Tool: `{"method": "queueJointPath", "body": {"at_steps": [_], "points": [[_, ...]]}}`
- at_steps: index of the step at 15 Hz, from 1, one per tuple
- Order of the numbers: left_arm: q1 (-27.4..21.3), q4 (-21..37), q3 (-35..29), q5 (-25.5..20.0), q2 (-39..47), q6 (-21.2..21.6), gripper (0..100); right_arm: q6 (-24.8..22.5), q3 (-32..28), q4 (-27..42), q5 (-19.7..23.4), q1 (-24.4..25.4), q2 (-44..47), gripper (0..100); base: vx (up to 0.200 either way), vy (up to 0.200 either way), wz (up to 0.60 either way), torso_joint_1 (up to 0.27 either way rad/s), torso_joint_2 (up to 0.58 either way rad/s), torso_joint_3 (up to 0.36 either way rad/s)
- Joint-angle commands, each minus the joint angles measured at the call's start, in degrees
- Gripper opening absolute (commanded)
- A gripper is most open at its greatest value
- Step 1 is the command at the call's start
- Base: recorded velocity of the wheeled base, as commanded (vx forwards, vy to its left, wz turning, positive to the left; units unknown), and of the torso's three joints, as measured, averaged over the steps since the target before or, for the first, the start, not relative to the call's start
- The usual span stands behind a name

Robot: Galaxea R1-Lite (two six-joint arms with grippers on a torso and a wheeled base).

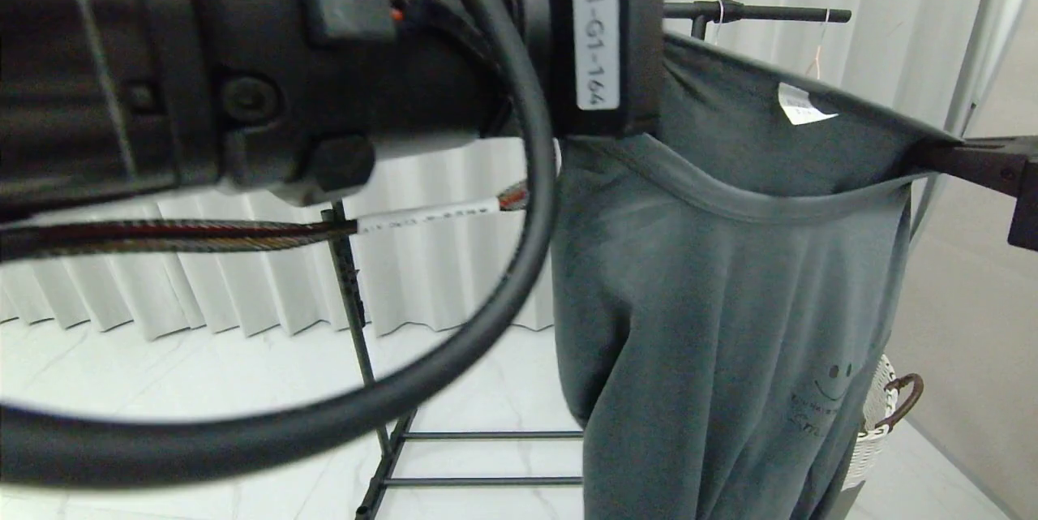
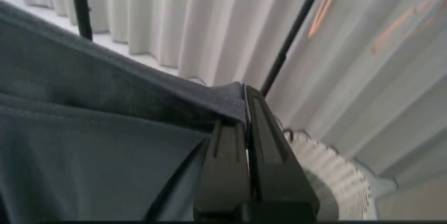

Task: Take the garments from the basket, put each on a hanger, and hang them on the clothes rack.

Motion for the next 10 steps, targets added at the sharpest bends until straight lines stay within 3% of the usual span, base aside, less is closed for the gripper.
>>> {"method": "queueJointPath", "body": {"at_steps": [1,4,6,8,10], "points": [[2.58,3.00,0.11,2.31,-3.34,1.15,0,-0.05,-2.90,-0.99,-0.11,1.80,3.69,0,0.000,0.000,0.00,0.000,0.00,0.000],[5.30,7.48,0.82,5.30,-6.06,8.62,0,-0.05,-5.80,-1.96,-0.38,4.26,6.06,0,0.000,0.000,0.00,0.000,0.00,0.000],[5.74,11.17,3.28,6.88,-7.30,9.24,0,-0.14,-6.33,-1.96,-0.47,5.84,6.41,0,0.000,0.000,0.00,0.000,0.00,0.000],[5.74,11.79,7.23,11.45,-7.65,10.82,0,-0.76,-6.51,-1.34,-0.29,7.07,5.10,0,0.000,0.000,0.00,0.000,0.00,0.000],[5.65,11.70,7.85,11.63,-8.09,11.44,0,-1.20,-6.59,0.15,-0.29,8.30,4.04,0,0.000,0.000,0.00,0.000,0.00,0.000]]}}
